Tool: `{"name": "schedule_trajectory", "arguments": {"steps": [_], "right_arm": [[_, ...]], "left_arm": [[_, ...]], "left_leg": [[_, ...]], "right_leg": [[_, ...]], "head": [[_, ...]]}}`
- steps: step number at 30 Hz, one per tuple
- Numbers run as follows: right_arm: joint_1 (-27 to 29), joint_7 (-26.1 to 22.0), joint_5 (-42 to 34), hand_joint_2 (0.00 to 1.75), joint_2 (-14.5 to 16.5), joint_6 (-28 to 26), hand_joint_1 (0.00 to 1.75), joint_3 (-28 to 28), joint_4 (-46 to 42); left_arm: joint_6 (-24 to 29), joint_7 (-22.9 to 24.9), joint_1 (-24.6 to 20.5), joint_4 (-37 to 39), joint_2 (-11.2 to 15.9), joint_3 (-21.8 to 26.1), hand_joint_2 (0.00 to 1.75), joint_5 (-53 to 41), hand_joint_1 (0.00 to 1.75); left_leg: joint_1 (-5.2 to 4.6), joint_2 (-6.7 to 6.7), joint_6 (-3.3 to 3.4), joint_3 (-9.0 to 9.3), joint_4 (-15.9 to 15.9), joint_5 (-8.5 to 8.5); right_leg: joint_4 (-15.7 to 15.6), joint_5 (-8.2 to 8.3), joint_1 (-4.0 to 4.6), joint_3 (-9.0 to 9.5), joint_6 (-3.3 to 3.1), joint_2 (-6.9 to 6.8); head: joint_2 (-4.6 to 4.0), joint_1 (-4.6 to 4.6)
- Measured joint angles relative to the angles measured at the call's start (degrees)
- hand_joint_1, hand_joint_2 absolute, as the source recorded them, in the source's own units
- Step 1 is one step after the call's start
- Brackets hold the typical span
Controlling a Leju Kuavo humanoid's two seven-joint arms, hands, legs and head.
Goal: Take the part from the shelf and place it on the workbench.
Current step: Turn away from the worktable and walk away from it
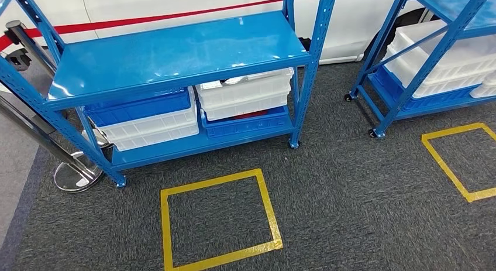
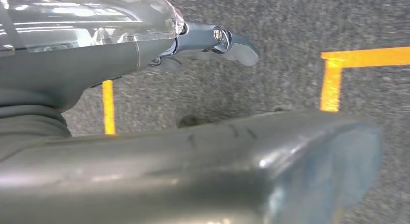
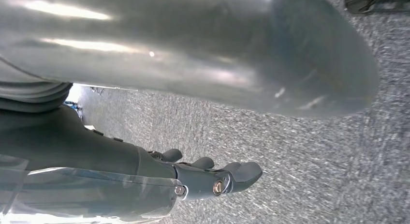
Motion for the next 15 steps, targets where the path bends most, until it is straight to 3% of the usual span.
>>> {"name": "schedule_trajectory", "arguments": {"steps": [2, 3, 4, 6, 8, 9, 11, 12, 13, 14, 15], "right_arm": [[-0.08, 0.09, 0.03, 0.00, 0.03, -0.02, 0.00, -0.13, 0.05], [-0.19, 0.11, 0.03, 0.00, 0.05, -0.04, 0.00, -0.22, 0.05], [-0.32, 0.16, 0.02, 0.00, 0.05, -0.05, 0.00, -0.32, 0.03], [-0.47, 0.26, 0.02, 0.00, 0.04, -0.09, 0.00, -0.47, -0.04], [-0.58, 0.32, 0.03, 0.00, 0.05, -0.10, 0.00, -0.54, -0.05], [-0.61, 0.33, 0.03, 0.00, 0.06, -0.11, 0.00, -0.55, -0.05], [-0.62, 0.39, 0.03, 0.00, 0.03, -0.12, 0.00, -0.61, -0.05], [-0.57, 0.45, 0.03, 0.00, 0.01, -0.12, 0.00, -0.64, -0.05], [-0.47, 0.52, 0.02, 0.00, -0.01, -0.12, 0.00, -0.68, -0.05], [-0.35, 0.58, 0.02, 0.00, -0.01, -0.12, 0.00, -0.71, -0.05], [-0.17, 0.64, 0.02, 0.00, -0.01, -0.13, 0.00, -0.76, -0.05]], "left_arm": [[-0.02, 0.01, 0.16, 0.03, -0.01, 0.00, 0.00, -0.04, 0.00], [-0.03, -0.01, 0.22, 0.04, -0.02, 0.00, 0.00, -0.05, 0.00], [-0.04, -0.03, 0.21, 0.05, -0.03, 0.00, 0.00, -0.08, 0.00], [-0.05, -0.11, 0.10, 0.06, -0.09, 0.00, 0.00, -0.08, 0.00], [-0.05, -0.19, 0.00, 0.06, -0.15, 0.00, 0.00, -0.08, 0.00], [-0.05, -0.21, -0.06, 0.06, -0.17, 0.00, 0.00, -0.09, 0.00], [-0.05, -0.24, -0.17, 0.06, -0.19, 0.00, 0.00, -0.09, 0.00], [-0.07, -0.24, -0.17, 0.06, -0.20, 0.00, 0.00, -0.10, 0.00], [-0.10, -0.24, -0.12, 0.06, -0.21, 0.00, 0.00, -0.13, 0.00], [-0.13, -0.24, -0.06, 0.06, -0.23, 0.00, 0.00, -0.18, 0.00], [-0.16, -0.24, 0.05, 0.07, -0.27, 0.00, 0.00, -0.25, 0.00]], "left_leg": [[-0.37, 0.38, 0.80, 0.57, -5.53, 6.09], [-0.59, 0.50, 1.21, 0.76, -6.84, 7.75], [-0.73, 0.46, 1.54, 1.02, -7.29, 8.00], [-0.64, 0.16, 2.32, 2.57, -8.28, 7.85], [-0.47, 0.00, 3.03, 4.42, -9.31, 7.49], [-0.45, -0.02, 3.30, 5.12, -9.60, 7.11], [-0.50, -0.24, 3.59, 6.29, -9.71, 6.04], [-0.53, -0.41, 3.62, 7.01, -9.72, 5.41], [-0.55, -0.60, 3.58, 7.88, -9.72, 4.74], [-0.57, -0.75, 3.48, 8.81, -9.72, 4.03], [-0.58, -0.86, 3.34, 9.59, -9.74, 3.31]], "right_leg": [[-0.04, -1.27, 0.09, 1.21, 0.57, 0.06], [-0.15, -1.65, 0.11, 1.73, 0.96, 0.11], [-0.07, -1.65, 0.16, 2.16, 1.47, 0.16], [1.56, -0.65, 0.12, 2.14, 2.38, 0.13], [7.19, 0.12, 0.02, -0.95, 2.76, 0.15], [10.71, -0.67, -0.03, -3.43, 2.77, 0.17], [15.33, -4.64, -0.03, -8.08, 2.83, 0.18], [15.75, -6.58, -0.02, -9.53, 2.97, 0.18], [14.68, -7.31, -0.01, -10.26, 3.03, 0.18], [12.39, -6.40, 0.01, -10.40, 3.04, 0.18], [9.15, -3.51, 0.07, -10.13, 2.84, 0.17]], "head": [[0.01, 0.01], [0.01, 0.00], [0.01, -0.01], [0.01, -0.01], [0.01, 0.02], [0.01, 0.03], [0.00, 0.03], [0.00, 0.03], [0.00, 0.03], [0.00, 0.03], [0.00, 0.03]]}}
